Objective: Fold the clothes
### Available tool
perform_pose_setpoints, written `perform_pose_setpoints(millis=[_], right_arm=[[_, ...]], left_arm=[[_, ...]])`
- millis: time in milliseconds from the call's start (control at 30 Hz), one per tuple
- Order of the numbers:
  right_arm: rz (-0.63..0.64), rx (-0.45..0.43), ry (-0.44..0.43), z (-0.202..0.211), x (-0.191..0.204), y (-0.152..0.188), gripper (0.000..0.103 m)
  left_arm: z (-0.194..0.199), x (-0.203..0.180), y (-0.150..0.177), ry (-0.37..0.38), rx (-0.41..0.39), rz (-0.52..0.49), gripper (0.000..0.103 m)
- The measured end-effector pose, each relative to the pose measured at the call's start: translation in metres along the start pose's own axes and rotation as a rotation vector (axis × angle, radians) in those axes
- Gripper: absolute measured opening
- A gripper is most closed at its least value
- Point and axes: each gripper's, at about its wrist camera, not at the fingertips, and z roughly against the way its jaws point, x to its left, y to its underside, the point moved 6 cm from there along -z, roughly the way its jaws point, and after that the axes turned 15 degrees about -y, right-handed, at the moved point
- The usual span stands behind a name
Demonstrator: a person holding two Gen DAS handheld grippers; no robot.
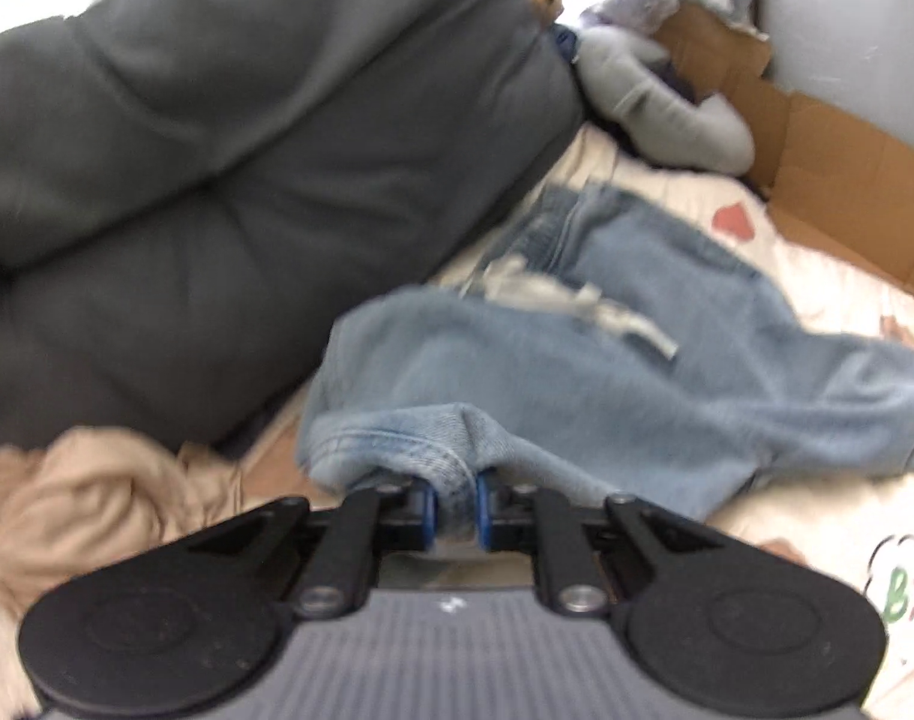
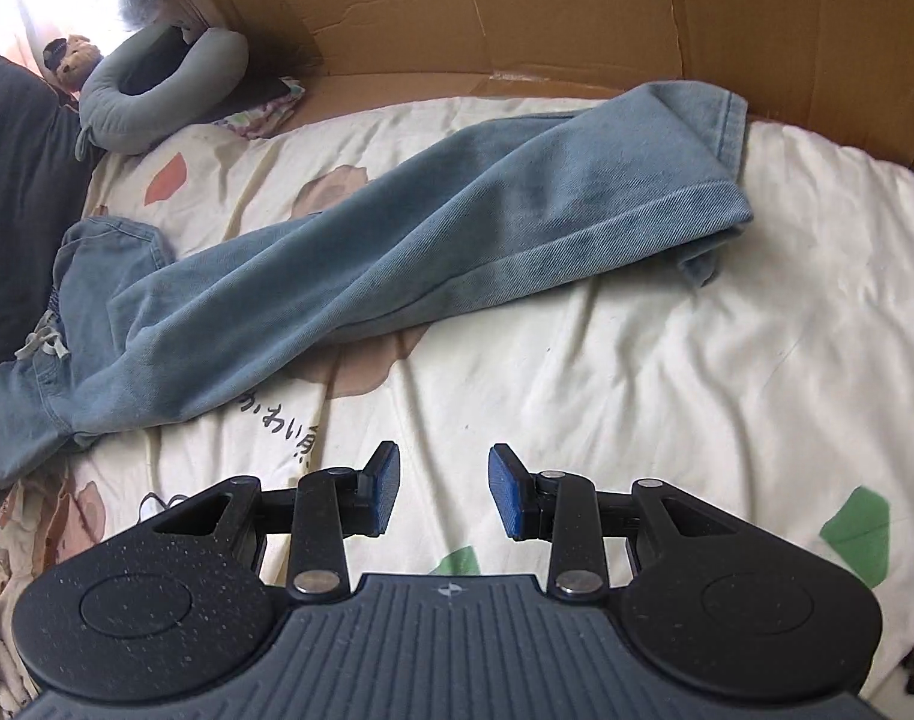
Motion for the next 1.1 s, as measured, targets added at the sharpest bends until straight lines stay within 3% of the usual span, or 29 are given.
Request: perform_pose_setpoints(millis=[333, 567, 800, 1100], right_arm=[[-0.014, 0.006, -0.044, -0.006, 0.007, 0.005, 0.04], [0.01, 0.021, -0.086, -0.014, 0.022, 0.006, 0.04], [0.026, 0.039, -0.109, -0.022, 0.032, 0.007, 0.04], [0.026, 0.041, -0.128, -0.028, 0.033, 0.004, 0.04]], left_arm=[[0.006, -0.028, -0.047, 0.068, -0.055, -0.01, 0.011], [0.016, -0.055, -0.1, 0.141, -0.129, -0.056, 0.011], [0.019, -0.105, -0.143, 0.209, -0.173, -0.138, 0.011], [-0.008, -0.179, -0.167, 0.269, -0.169, -0.22, 0.011]])
